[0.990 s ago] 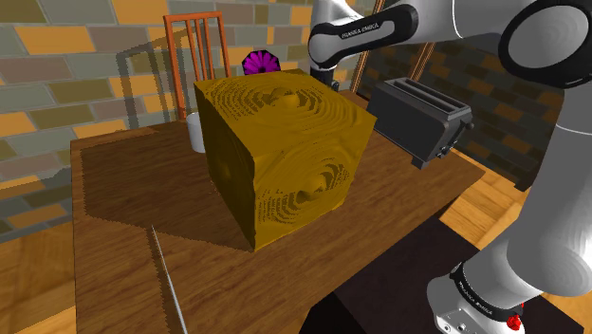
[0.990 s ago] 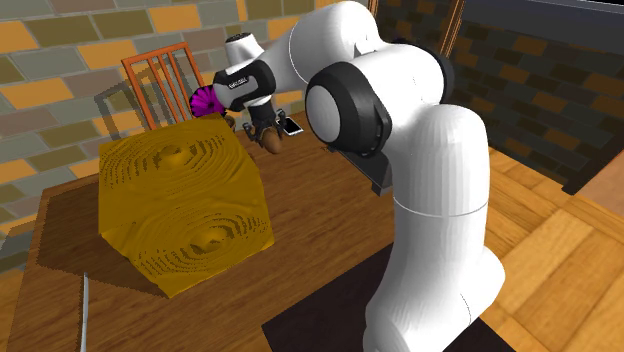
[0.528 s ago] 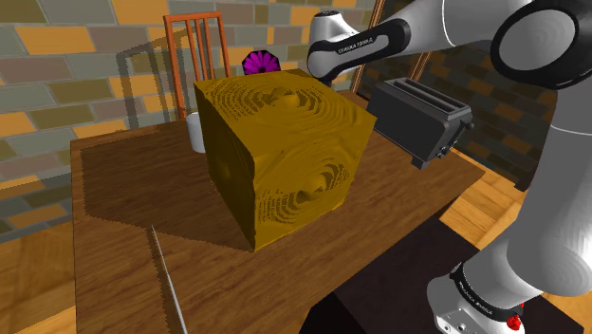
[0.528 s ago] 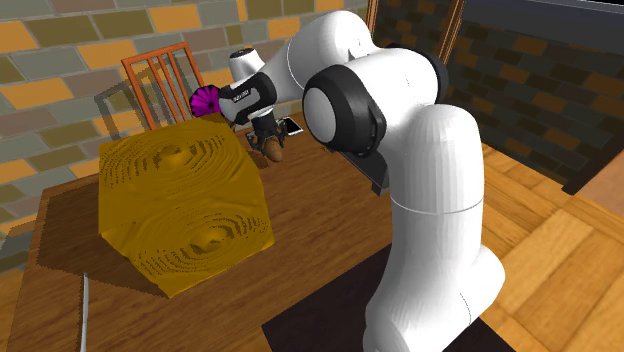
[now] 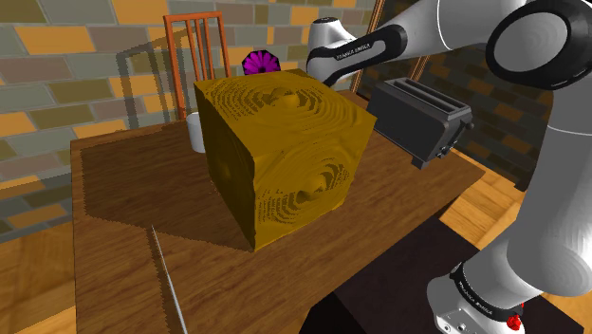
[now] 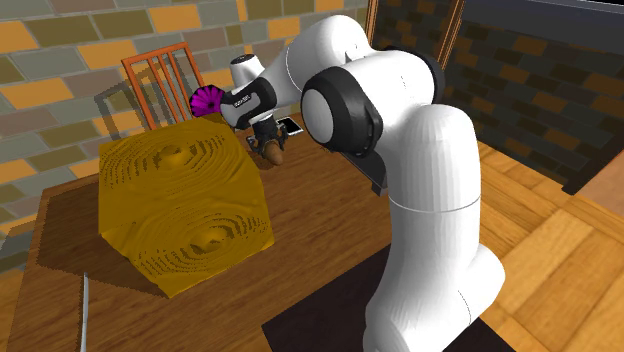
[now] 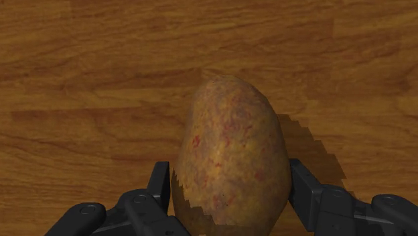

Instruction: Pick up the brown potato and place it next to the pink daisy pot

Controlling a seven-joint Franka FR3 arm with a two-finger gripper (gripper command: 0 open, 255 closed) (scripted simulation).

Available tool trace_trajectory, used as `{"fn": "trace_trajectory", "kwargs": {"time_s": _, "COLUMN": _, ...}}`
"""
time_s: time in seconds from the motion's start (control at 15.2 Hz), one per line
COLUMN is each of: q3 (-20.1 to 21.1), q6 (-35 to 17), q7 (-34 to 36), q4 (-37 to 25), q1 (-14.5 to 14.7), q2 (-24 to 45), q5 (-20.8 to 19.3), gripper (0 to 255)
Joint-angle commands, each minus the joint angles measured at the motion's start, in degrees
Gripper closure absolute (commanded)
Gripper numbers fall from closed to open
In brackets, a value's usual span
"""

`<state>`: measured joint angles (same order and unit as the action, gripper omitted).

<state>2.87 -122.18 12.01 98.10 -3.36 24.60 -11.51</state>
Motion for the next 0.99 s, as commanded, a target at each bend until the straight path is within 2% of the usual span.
{"fn": "trace_trajectory", "kwargs": {"time_s": 0.0, "q3": 0.0, "q6": -0.01, "q7": 0.0, "q4": 0.01, "q1": 0.0, "q2": 0.0, "q5": 0.0, "gripper": 255}}
{"fn": "trace_trajectory", "kwargs": {"time_s": 0.07, "q3": 0.0, "q6": -0.01, "q7": 0.0, "q4": 0.0, "q1": 0.0, "q2": 0.0, "q5": 0.0, "gripper": 0}}
{"fn": "trace_trajectory", "kwargs": {"time_s": 0.4, "q3": 0.0, "q6": -0.01, "q7": 0.0, "q4": 0.01, "q1": 0.0, "q2": 0.0, "q5": 0.0, "gripper": 0}}
{"fn": "trace_trajectory", "kwargs": {"time_s": 0.66, "q3": 0.44, "q6": 6.07, "q7": -0.42, "q4": -3.26, "q1": 0.46, "q2": -2.79, "q5": 0.63, "gripper": 0}}
{"fn": "trace_trajectory", "kwargs": {"time_s": 0.92, "q3": 0.44, "q6": 6.07, "q7": -0.42, "q4": -3.26, "q1": 0.46, "q2": -2.79, "q5": 0.63, "gripper": 0}}
